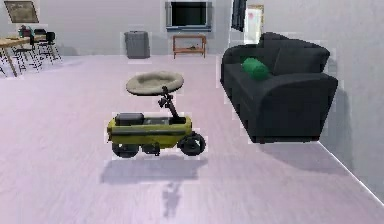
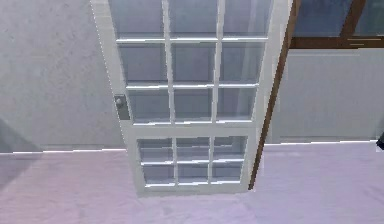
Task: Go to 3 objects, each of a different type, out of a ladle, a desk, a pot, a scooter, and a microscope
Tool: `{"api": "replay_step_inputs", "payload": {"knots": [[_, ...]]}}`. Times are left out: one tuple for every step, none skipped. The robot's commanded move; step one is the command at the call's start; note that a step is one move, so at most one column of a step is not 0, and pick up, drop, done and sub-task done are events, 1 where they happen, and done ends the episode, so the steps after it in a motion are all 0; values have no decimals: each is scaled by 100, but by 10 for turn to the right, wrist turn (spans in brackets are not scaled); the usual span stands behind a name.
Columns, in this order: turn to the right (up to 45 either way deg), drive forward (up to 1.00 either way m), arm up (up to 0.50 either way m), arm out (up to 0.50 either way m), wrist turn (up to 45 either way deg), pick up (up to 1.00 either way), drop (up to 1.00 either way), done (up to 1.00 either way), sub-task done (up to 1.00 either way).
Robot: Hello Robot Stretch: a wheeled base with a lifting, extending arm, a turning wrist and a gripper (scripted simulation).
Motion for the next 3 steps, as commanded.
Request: {"api": "replay_step_inputs", "payload": {"knots": [[-30,0,0,0,0,0,0,0,0],[0,50,0,0,0,0,0,0,0],[-360,0,0,0,0,0,0,0,0]]}}
